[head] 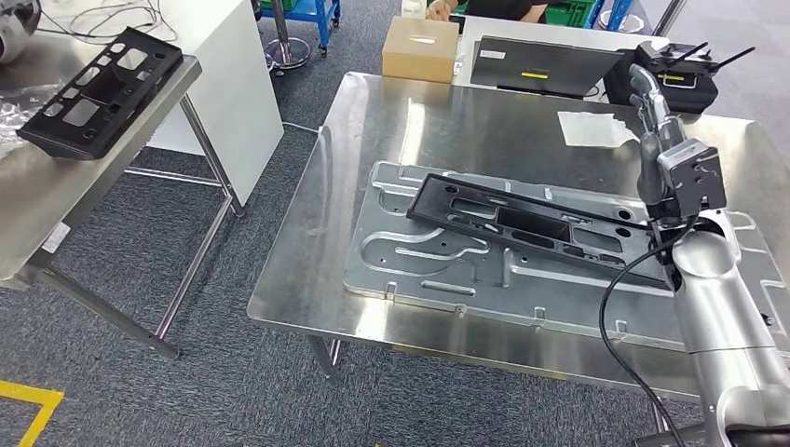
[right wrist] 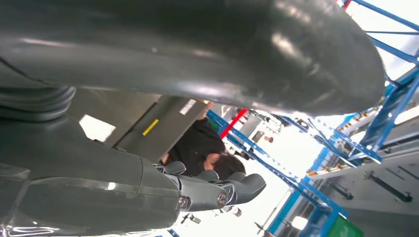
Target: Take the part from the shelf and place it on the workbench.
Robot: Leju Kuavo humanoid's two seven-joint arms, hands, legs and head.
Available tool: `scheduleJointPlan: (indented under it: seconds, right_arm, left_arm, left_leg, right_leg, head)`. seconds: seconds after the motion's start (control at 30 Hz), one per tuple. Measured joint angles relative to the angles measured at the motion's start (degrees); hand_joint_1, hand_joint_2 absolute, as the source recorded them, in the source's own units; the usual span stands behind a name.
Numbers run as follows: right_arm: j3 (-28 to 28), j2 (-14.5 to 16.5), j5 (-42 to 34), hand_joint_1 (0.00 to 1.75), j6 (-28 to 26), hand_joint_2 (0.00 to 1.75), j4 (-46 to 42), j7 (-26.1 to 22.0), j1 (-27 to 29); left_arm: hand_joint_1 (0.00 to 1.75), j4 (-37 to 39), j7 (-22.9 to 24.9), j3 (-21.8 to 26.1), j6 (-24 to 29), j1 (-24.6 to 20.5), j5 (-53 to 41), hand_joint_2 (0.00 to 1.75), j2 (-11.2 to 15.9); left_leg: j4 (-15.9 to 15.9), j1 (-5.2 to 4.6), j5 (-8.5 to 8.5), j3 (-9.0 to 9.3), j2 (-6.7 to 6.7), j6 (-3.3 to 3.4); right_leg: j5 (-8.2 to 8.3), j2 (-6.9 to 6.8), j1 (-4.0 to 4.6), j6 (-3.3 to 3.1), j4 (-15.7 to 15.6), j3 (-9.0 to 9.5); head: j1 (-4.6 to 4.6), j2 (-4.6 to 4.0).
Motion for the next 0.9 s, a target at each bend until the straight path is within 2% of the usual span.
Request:
scheduleJointPlan:
  seconds: [0.07,0.2,0.5,0.67,0.77,0.83,0.9]
  right_arm:
    - [0.0,0.0,0.0,0.0,0.0,0.0,0.6,0.0,-1.2]
    - [0.1,0.1,0.0,0.0,0.0,0.0,1.5,0.0,-2.4]
    - [-0.5,0.0,-0.3,0.0,-0.8,0.0,-0.7,0.6,1.1]
    - [-2.1,-0.4,-1.0,0.0,-0.7,0.0,-2.6,1.4,2.0]
    - [-2.8,-0.7,-1.2,0.0,-0.4,0.0,-3.0,1.8,2.1]
    - [-3.5,-1.3,-1.4,0.0,-0.3,0.0,-3.2,2.0,2.3]
    - [-4.6,-2.1,-1.9,0.0,-0.3,0.0,-3.7,2.1,3.1]
  left_arm:
    - [0.0,0.0,-0.1,0.1,0.0,0.0,0.1,1.75,0.0]
    - [0.0,0.0,-0.2,0.2,0.0,0.0,0.2,0.0,0.0]
    - [0.0,0.0,-0.4,0.2,-2.4,-0.1,-0.8,0.0,0.0]
    - [0.0,0.0,-0.3,0.2,-3.2,-0.1,-1.0,0.0,0.2]
    - [0.0,0.0,0.1,0.2,-3.4,-0.2,-1.3,0.0,0.3]
    - [0.0,0.0,0.4,0.2,-3.5,-0.4,-1.7,0.0,0.3]
    - [0.0,0.0,0.7,0.2,-3.7,-0.7,-2.2,0.0,0.2]
  left_leg:
    - [0.0,0.0,0.01,-0.01,-0.04,0.0]
    - [0.0,0.0,0.01,-0.03,-0.14,0.0]
    - [0.1,-0.2,0.0,-0.06,-0.15,0.03]
    - [0.2,-0.45,0.0,-0.11,-0.15,0.21]
    - [0.3,-0.67,0.04,-0.21,-0.15,0.61]
    - [0.0,-0.75,0.43,-0.26,-0.17,1.13]
    - [-0.8,-0.58,1.23,-0.2,-0.12,1.68]
  right_leg:
    - [0.0,-0.03,0.0,0.0,0.0,-0.01]
    - [0.0,-0.1,0.0,0.0,0.0,-0.02]
    - [0.01,-0.12,-0.17,0.02,0.0,-0.07]
    - [0.08,-0.11,-0.5,0.26,0.0,-0.1]
    - [0.18,-0.1,-0.74,0.74,-0.1,-0.15]
    - [0.4,-0.11,-0.86,1.28,-0.2,-0.15]
    - [-0.45,-0.26,-0.96,1.63,0.6,-0.57]
  head:
    - [0.0,0.0]
    - [0.0,0.0]
    - [0.0,0.0]
    - [0.0,0.0]
    - [0.0,0.0]
    - [0.0,0.0]
    - [0.0,0.0]
